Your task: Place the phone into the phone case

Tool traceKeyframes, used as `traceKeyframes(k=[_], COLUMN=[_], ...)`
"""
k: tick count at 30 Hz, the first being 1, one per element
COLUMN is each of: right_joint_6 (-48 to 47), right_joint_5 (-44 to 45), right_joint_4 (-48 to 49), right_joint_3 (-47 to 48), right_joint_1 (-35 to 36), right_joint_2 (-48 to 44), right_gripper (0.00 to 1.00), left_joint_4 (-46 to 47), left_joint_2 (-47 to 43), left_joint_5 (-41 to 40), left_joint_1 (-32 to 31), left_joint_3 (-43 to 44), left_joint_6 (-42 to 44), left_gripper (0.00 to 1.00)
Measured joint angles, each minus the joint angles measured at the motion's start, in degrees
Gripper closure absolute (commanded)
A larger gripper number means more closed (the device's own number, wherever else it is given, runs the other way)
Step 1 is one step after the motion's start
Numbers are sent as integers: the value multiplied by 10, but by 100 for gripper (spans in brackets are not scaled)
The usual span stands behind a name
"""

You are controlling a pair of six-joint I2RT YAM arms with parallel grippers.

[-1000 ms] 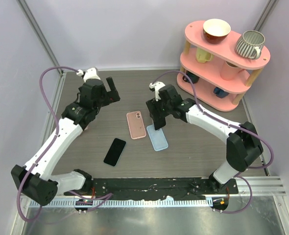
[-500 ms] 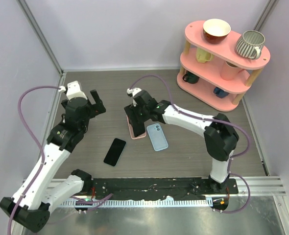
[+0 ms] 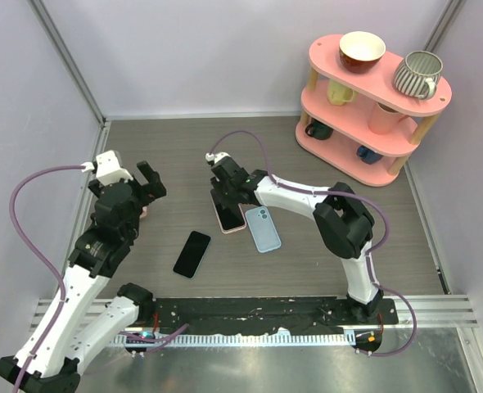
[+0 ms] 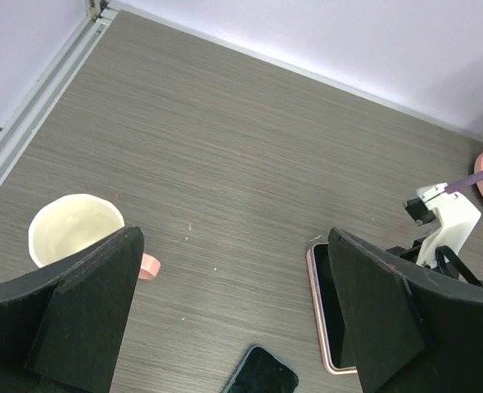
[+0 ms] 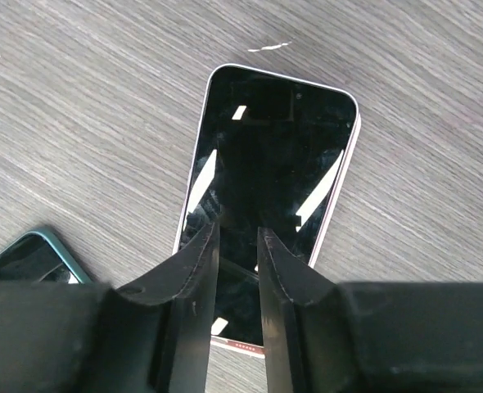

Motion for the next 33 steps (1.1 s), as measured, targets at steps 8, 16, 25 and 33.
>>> traceKeyframes(k=[8, 16, 25, 33], right_joint_6=[7, 9, 43, 59], right_joint_5=[18, 15, -82, -104], right_joint_4=[-10, -13, 3, -7], right_joint_3=[39, 38, -30, -36], right_joint_1=[-1, -14, -120, -136], right_joint_2=[22, 21, -44, -81], right_gripper=[55, 39, 33, 5], left_joint_4=[1, 10, 7, -17], left_joint_2=[14, 45, 225, 426], left_joint_5=[5, 108, 255, 349], left_joint_1=[0, 0, 1, 15], left_joint_3=[-3, -4, 41, 157], left_joint_6=[0, -8, -54, -69], left_gripper=[0, 0, 30, 91])
